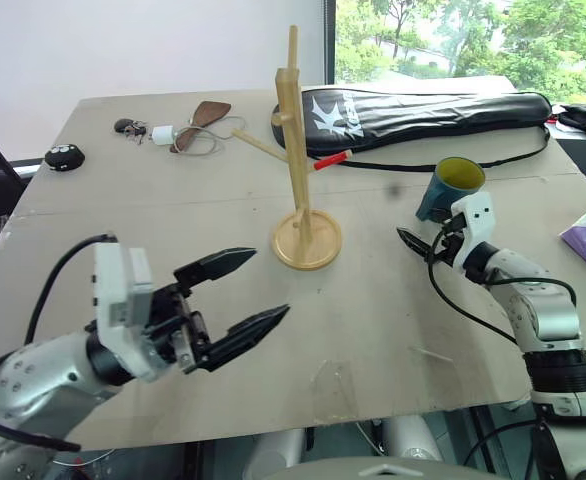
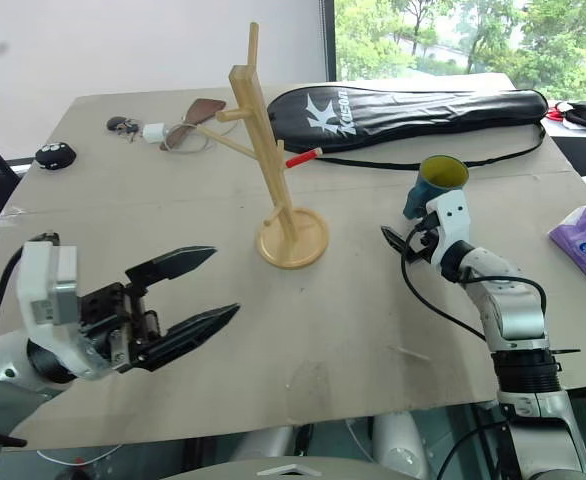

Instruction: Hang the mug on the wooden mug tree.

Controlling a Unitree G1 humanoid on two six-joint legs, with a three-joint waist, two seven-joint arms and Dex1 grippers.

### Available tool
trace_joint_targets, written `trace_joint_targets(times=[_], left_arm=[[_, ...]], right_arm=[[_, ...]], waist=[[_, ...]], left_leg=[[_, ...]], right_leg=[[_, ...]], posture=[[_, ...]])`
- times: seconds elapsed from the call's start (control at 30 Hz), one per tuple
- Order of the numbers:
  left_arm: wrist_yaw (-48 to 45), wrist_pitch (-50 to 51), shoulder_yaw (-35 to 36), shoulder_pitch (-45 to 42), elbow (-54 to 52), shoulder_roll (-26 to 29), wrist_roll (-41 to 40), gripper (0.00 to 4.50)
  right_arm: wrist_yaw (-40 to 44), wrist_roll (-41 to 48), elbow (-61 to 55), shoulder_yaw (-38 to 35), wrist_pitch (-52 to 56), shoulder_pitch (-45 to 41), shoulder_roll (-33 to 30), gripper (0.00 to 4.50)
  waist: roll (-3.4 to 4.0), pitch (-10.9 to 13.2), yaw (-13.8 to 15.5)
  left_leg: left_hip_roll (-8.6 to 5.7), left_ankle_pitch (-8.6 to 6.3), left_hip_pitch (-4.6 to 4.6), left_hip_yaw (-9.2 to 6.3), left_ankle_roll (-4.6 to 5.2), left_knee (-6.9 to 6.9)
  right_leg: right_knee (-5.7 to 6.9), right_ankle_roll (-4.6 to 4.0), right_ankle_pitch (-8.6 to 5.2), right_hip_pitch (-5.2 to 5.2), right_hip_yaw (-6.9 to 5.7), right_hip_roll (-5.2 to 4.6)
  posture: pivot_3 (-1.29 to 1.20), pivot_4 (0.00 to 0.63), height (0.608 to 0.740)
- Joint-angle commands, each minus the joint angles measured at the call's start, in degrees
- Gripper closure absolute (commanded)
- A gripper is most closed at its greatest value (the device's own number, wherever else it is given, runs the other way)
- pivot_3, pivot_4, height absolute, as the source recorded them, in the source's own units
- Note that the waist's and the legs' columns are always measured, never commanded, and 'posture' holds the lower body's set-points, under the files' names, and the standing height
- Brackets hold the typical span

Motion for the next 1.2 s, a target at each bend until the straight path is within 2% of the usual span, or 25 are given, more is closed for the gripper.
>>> trace_joint_targets(times=[0.03, 0.13, 0.3, 0.67, 0.73, 0.8, 1.17, 1.2], left_arm=[[-5.39, -2.08, 0.47, -0.46, 2.66, -0.71, 2.70, 0.00], [-11.30, -4.71, -4.02, -3.90, 9.91, -1.99, 7.89, 0.00], [-15.59, -6.69, -7.84, -8.62, 16.73, -3.61, 12.84, 0.00], [-18.96, -9.66, -7.66, -3.85, 14.49, -7.72, 16.04, 0.00], [-18.42, -9.83, -7.56, -2.91, 13.22, -8.17, 16.24, 0.00], [-17.33, -9.51, -7.56, -2.24, 11.34, -8.42, 16.11, 0.00], [-11.01, -7.23, -7.91, -0.17, 3.05, -8.69, 14.62, 0.00], [-10.87, -7.26, -7.71, 0.22, 2.71, -8.67, 14.44, 0.00]], right_arm=[[0.45, 0.42, -1.00, -0.37, -0.61, -1.35, 0.35, 0.05], [0.70, 0.60, -0.71, -0.35, -0.35, -1.64, 0.61, 0.05], [0.64, 0.29, 0.37, -0.43, -0.34, -2.57, 0.97, 0.05], [0.44, -1.10, 3.87, 0.04, -1.36, -4.48, 1.81, 0.05], [0.46, -1.41, 4.33, 0.07, -1.53, -4.79, 1.94, 0.61], [0.37, -1.82, 4.79, 0.15, -1.84, -5.19, 2.14, 1.39], [-0.28, -3.81, 7.95, 0.21, -3.96, -6.62, 3.00, 1.39], [-0.30, -4.01, 8.48, 0.26, -4.26, -6.86, 3.14, 1.66]], waist=[[0.00, 0.00, -0.01], [0.05, 0.02, 0.07], [0.04, 0.02, -0.06], [0.04, 0.02, -0.67], [0.04, 0.02, -0.72], [0.04, 0.02, -0.77], [0.04, 0.02, -1.12], [0.04, 0.02, -1.13]], left_leg=[[0.00, 0.00, 0.00, 0.01, 0.00, 0.00], [-0.01, 0.00, -0.01, -0.01, 0.00, -0.02], [0.00, 0.00, -0.02, -0.04, 0.00, -0.01], [0.01, 0.00, -0.11, -0.01, 0.00, -0.05], [0.01, 0.00, -0.11, -0.02, 0.00, -0.05], [0.01, 0.00, -0.11, -0.02, 0.00, -0.05], [0.01, 0.00, -0.11, 0.00, 0.00, -0.05], [0.01, 0.00, -0.11, 0.00, 0.00, -0.05]], right_leg=[[0.00, 0.00, 0.00, 0.00, 0.01, 0.00], [-0.01, 0.00, 0.00, -0.02, -0.01, -0.01], [0.00, 0.00, 0.01, -0.02, -0.02, -0.01], [0.01, 0.00, 0.01, -0.18, 0.04, -0.06], [0.02, 0.01, 0.01, -0.18, 0.03, -0.05], [0.03, 0.00, 0.01, -0.18, 0.03, -0.05], [0.03, 0.01, 0.01, -0.18, 0.06, -0.06], [0.03, 0.01, 0.01, -0.18, 0.06, -0.06]], posture=[[0.00, 0.150, 0.740], [0.00, 0.150, 0.740], [0.00, 0.150, 0.740], [0.00, 0.150, 0.740], [0.00, 0.150, 0.740], [0.00, 0.150, 0.740], [0.00, 0.150, 0.740], [0.00, 0.150, 0.740]])
